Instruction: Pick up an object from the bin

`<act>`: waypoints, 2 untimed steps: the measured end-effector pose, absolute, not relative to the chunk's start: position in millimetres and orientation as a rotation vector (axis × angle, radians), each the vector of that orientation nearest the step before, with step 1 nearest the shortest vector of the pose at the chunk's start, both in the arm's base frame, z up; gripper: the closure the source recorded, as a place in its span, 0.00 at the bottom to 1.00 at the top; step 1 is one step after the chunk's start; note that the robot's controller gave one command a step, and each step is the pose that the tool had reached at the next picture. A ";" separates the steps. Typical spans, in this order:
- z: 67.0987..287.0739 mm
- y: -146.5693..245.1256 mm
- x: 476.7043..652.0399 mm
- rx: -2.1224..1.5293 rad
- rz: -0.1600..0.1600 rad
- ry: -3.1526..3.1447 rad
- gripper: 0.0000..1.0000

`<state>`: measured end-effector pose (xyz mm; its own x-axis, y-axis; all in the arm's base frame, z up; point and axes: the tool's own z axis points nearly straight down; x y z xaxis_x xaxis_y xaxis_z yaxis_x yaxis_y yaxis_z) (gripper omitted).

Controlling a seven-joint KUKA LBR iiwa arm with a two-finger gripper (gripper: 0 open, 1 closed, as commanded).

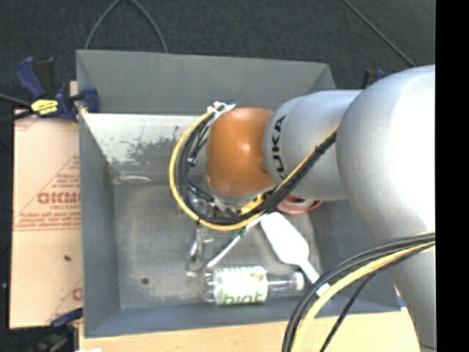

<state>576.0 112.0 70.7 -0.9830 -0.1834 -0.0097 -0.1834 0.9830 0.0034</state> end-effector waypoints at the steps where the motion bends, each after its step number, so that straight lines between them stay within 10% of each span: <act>1: 70.8 113.3 592.8 0.073 0.006 3.130 0.00; 2: 71.5 111.8 580.2 -0.276 0.007 3.119 0.00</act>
Offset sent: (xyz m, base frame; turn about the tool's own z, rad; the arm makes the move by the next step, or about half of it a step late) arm 0.0032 0.0003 0.0002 0.0051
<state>580.2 111.8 71.5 -0.9844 -0.1757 -0.0112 -0.1757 0.9844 0.0037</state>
